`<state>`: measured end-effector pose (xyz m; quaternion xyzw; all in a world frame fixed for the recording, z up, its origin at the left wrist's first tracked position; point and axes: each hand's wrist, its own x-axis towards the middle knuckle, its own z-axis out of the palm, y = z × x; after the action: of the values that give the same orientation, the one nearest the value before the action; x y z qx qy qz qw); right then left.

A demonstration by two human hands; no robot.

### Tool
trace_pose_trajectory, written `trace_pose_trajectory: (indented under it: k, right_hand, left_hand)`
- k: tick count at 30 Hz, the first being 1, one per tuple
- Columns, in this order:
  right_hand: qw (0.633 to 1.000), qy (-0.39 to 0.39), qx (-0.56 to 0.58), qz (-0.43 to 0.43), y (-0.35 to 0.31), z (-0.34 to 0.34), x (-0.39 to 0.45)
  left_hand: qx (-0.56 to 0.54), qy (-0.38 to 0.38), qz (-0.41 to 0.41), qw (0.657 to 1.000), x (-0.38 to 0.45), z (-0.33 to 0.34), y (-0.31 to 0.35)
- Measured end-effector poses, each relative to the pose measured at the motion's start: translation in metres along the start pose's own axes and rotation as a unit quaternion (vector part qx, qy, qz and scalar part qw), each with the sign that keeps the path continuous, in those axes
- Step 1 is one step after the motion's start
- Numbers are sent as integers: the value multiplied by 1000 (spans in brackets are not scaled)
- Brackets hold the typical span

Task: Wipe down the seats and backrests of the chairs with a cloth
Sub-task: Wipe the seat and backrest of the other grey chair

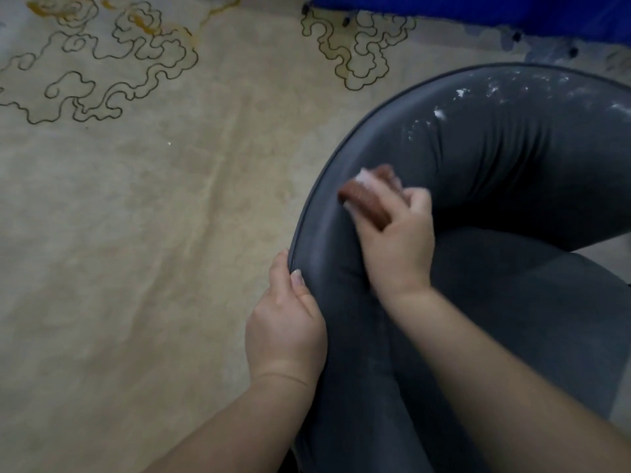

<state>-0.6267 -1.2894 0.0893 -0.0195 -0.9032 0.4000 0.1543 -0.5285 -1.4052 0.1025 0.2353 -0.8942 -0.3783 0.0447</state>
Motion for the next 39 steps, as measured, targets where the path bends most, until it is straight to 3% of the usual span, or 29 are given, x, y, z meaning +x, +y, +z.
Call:
trace_pose_trajectory:
  k: [4, 8, 10, 15, 18, 23, 28, 33, 39]
  right_hand:
    - [998, 8, -51, -32, 16, -6, 30]
    - [990, 97, -20, 101, 30, -4, 97]
    - [987, 110, 6, 121, 28, 3, 89]
    - [998, 58, 3, 17, 17, 2, 16]
    - [997, 37, -59, -24, 26, -7, 54]
    - [984, 120, -39, 123, 39, -8, 114]
    - [993, 80, 30, 83, 29, 1, 35]
    - [999, 30, -14, 15, 39, -8, 24]
    - [992, 19, 100, 79, 33, -6, -23]
  left_hand:
    - [0, 0, 2, 1000, -1, 0, 0]
    - [1, -2, -2, 1000, -1, 1, 0]
    - [2, -1, -4, 1000, 0, 1, 0]
    - [3, 4, 0, 1000, -1, 1, 1]
    - [8, 4, -4, 1000, -1, 2, 1]
    - [14, 2, -14, 1000, -1, 2, 2]
    - [19, -6, -15, 1000, -2, -1, 3]
    - [23, -10, -20, 999, -2, -1, 5]
    - [30, -10, -30, 999, -1, -1, 4]
